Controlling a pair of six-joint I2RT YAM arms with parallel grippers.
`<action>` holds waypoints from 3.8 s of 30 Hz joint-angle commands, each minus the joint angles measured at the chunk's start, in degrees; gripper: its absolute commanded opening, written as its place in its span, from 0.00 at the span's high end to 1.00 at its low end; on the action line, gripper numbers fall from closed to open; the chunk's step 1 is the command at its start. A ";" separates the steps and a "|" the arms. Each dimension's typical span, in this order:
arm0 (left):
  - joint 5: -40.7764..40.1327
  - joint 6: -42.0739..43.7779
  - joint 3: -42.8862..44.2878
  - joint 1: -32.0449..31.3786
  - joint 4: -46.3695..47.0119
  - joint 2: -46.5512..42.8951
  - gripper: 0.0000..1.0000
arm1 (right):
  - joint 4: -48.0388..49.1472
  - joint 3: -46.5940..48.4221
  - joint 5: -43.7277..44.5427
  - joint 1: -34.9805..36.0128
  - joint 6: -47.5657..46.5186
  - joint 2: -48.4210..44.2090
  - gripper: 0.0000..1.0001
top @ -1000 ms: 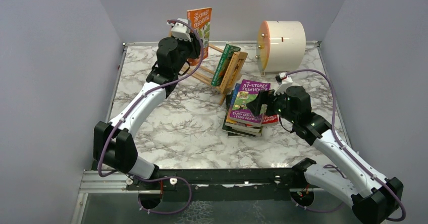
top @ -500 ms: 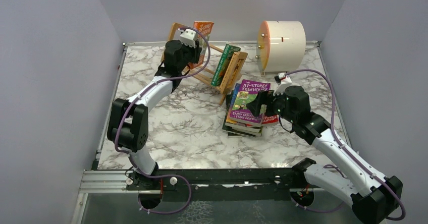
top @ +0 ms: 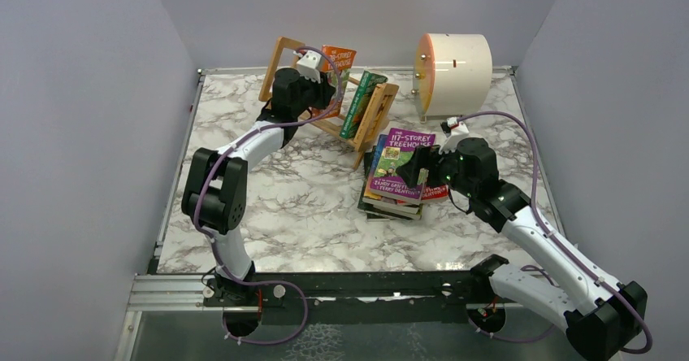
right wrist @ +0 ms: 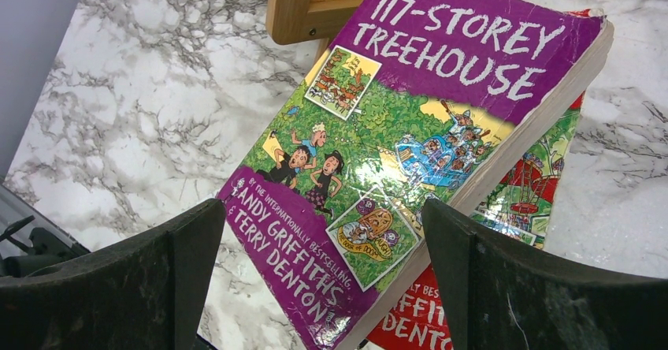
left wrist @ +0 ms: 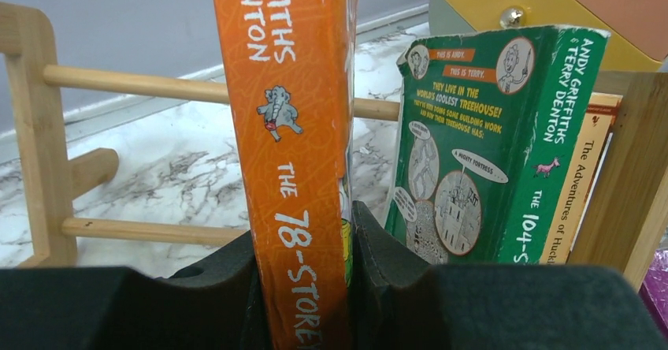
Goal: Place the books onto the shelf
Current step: Place the book on the shelf.
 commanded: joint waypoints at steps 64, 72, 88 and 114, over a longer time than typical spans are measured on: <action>12.90 -3.69 7.20 -2.69 0.52 6.95 0.62 | 1.01 0.23 0.06 0.28 0.89 1.26 0.06; 13.82 -4.67 6.46 -2.70 0.51 4.83 0.62 | 1.03 0.11 -0.39 0.28 0.80 0.87 0.06; 13.06 -5.68 5.13 -3.83 0.71 1.73 0.61 | 0.02 0.03 0.26 0.28 0.87 -1.14 0.06; -4.58 -7.93 3.19 -3.88 -11.36 -10.26 0.62 | -7.07 4.30 7.13 0.28 4.38 -0.13 0.06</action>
